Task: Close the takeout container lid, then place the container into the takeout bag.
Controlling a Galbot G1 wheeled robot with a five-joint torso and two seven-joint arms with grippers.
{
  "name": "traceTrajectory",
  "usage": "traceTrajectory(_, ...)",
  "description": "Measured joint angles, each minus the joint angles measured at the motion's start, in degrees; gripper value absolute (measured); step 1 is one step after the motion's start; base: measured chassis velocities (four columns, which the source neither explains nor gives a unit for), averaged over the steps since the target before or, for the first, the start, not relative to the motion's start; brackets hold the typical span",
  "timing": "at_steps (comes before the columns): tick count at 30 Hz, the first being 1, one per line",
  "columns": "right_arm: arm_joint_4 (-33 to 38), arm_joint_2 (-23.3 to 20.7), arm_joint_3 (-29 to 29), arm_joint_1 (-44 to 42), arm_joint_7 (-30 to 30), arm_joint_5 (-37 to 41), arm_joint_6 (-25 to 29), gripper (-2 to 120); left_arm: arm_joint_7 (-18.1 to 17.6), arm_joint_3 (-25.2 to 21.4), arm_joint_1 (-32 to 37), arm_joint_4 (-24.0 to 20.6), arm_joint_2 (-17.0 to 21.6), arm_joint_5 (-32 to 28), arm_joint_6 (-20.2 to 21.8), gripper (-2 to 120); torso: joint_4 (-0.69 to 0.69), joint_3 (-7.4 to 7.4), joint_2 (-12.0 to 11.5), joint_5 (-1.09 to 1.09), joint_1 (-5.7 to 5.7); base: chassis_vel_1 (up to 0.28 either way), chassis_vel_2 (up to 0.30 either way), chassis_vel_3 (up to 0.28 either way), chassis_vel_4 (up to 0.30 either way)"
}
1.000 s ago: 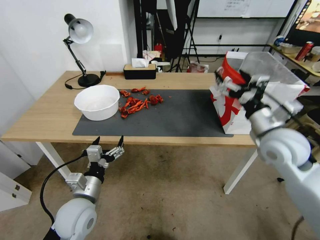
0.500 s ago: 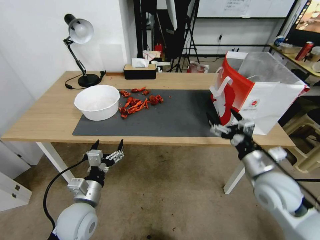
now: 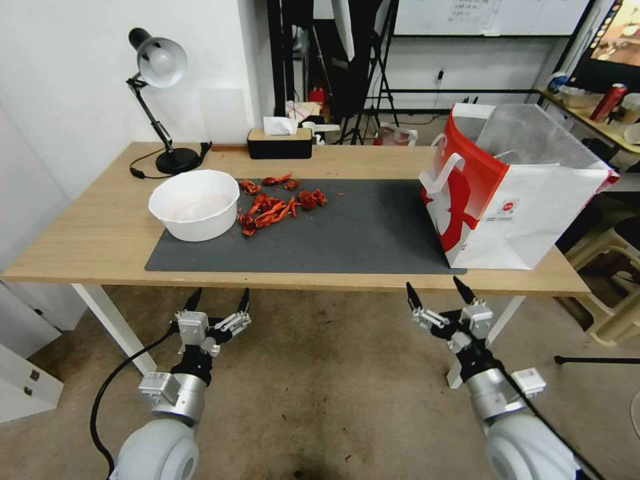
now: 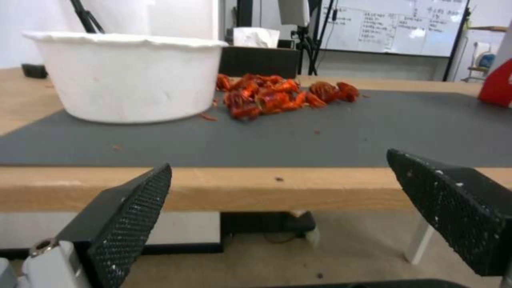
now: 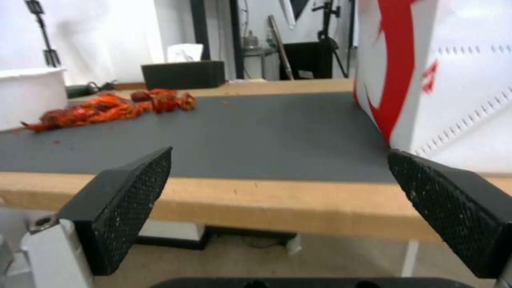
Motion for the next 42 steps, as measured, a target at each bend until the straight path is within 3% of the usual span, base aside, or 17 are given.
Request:
traceTrajectory(14,-2.09,4.79,-1.46,-1.06,2.66,-2.70,2.40,100,0.14,2.59,0.97,2.25,-1.97,3.15,-2.86,100,0.00,0.01,0.00,0.01,0.00,0.000,0.000,0.000,0.000)
traceTrajectory(42,-2.17,4.73,-1.50,-0.82,2.59,-2.43,2.47,100,0.06,2.62,0.96,2.29,-1.99,3.16,-2.87,100,-0.01,0.01,0.00,0.01,0.00,0.000,0.000,0.000,0.000)
